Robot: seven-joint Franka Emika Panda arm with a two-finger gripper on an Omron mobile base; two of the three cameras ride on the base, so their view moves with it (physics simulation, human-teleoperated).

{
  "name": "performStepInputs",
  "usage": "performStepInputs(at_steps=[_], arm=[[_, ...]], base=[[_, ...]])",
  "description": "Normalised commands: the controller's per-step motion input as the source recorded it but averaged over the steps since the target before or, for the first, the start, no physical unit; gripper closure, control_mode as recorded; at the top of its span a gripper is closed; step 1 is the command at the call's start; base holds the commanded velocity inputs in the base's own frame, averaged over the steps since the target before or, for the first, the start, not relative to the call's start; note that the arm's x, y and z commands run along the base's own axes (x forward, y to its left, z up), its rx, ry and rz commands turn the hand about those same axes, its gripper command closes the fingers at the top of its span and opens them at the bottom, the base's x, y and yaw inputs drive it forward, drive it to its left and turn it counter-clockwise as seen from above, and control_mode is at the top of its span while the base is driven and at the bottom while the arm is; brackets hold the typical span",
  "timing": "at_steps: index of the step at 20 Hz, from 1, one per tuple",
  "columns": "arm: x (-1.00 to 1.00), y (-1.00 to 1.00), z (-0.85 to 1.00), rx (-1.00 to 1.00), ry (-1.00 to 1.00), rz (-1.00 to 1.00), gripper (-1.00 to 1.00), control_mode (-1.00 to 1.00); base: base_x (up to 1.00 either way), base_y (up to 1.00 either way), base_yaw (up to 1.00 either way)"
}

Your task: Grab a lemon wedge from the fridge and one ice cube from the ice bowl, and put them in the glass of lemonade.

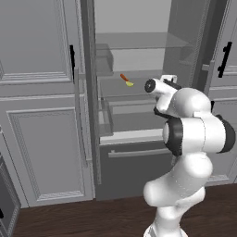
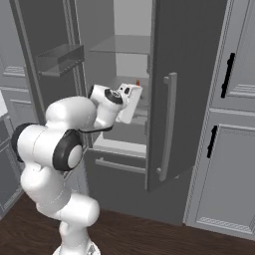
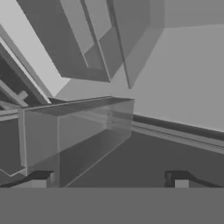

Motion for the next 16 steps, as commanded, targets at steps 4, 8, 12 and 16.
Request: performStepInputs(at_steps=[4,8,12,16], arm=[[1.00,-0.54,0.00,0.00,0.07,-0.14,-1.00,-1.00],[0.59,-0.83,0.00,-0.02,0.08,-0.18,-1.00,-1.00],[-0.08,-1.00,-0.16,-0.01,0.07,-0.27,-1.00,-1.00],[-0.39,-1.00,-0.22,-0.03,0.06,-0.30,-1.00,-1.00]], base=[[0.00,0.00,0.00],[0.00,0.00,0.00],[0.00,0.00,0.00],[0.00,0.00,0.00]])
